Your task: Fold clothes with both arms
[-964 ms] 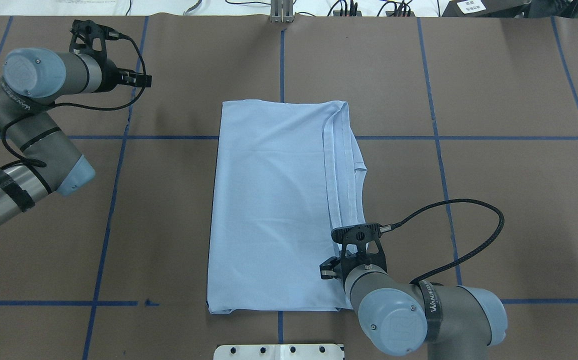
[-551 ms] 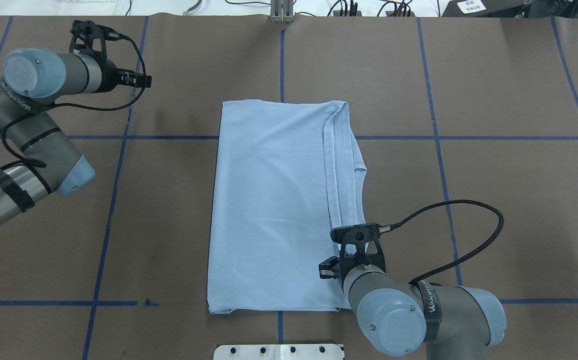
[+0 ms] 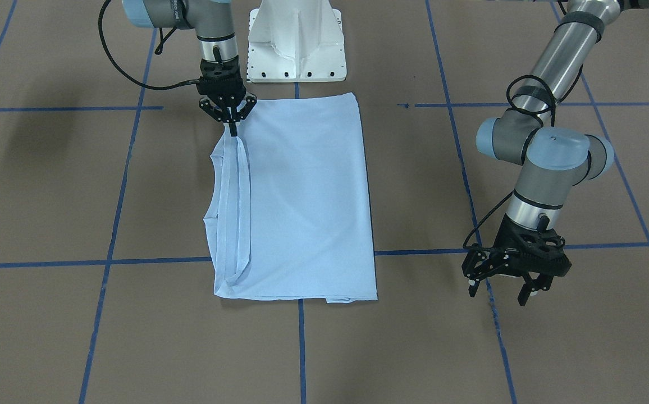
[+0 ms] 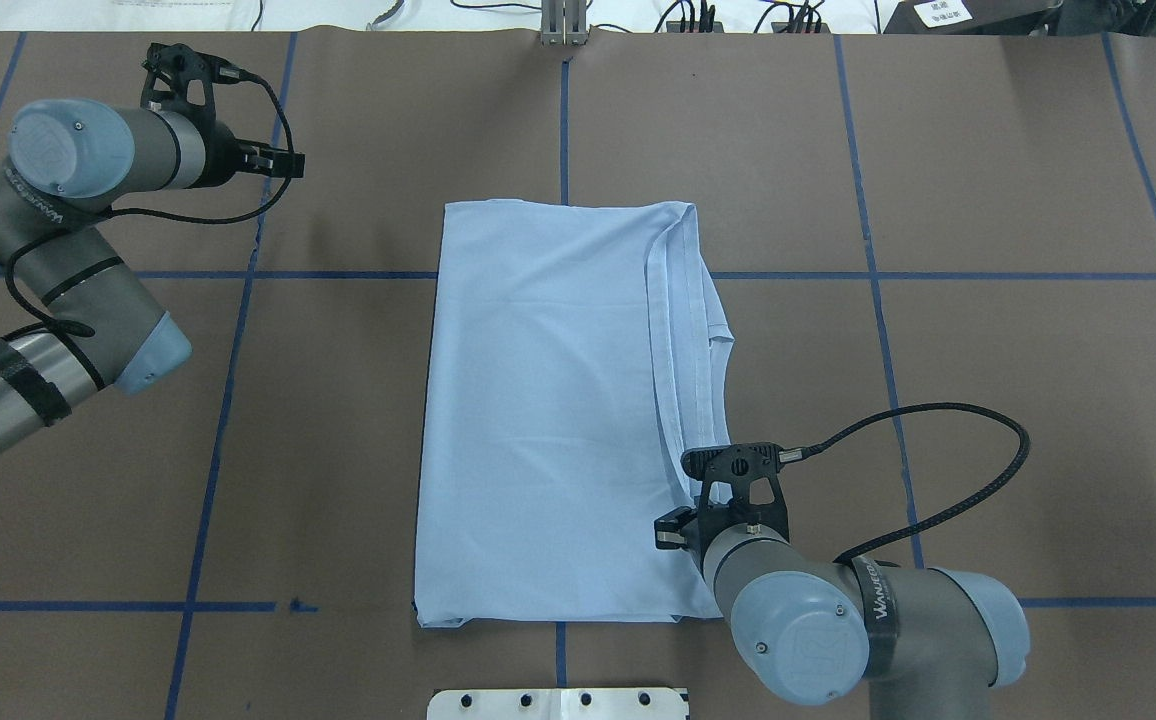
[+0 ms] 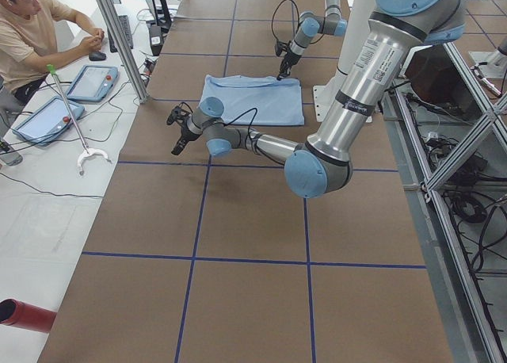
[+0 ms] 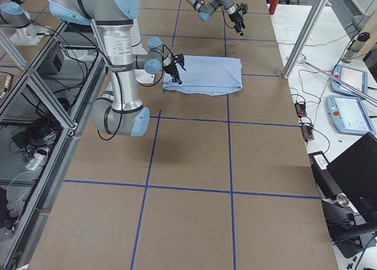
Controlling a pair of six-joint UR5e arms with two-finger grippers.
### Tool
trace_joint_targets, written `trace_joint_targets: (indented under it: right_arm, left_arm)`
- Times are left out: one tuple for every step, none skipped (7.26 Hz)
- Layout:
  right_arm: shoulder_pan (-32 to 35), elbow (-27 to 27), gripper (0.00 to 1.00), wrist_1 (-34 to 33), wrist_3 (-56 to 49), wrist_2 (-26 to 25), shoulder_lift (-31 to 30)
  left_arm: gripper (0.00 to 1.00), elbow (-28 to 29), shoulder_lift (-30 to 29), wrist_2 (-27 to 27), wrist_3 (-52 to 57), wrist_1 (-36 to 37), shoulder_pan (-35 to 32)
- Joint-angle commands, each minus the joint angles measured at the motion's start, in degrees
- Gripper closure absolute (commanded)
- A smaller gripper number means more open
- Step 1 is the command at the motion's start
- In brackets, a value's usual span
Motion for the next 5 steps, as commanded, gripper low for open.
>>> trace_joint_targets:
  right_arm:
    - [-0.02, 1.51, 1.0, 0.1, 4.13, -0.23, -2.99]
    - [-0.19, 1.42, 1.0, 0.1, 5.54, -0.32, -3.17]
    - [-0.2, 1.25, 0.83, 0.1, 5.72, -0.32, -3.26]
    - [-0.46, 1.16, 0.07, 0.1, 5.73, -0.49, -3.0]
    - [-0.37, 1.16, 0.0, 0.1, 5.64, -0.41, -2.3]
  left_arm:
    - [0.0, 0.03, 0.03, 0.0, -0.01, -0.04, 0.16]
    - [0.0, 0.03, -0.06, 0.0, -0.01, -0.04, 0.16]
    - [0.0, -0.06, -0.06, 0.0, -0.09, -0.04, 0.25]
    - [0.0, 0.03, -0.06, 0.0, -0.01, -0.04, 0.42]
    - [0.0, -0.06, -0.06, 0.0, -0.01, -0.04, 0.51]
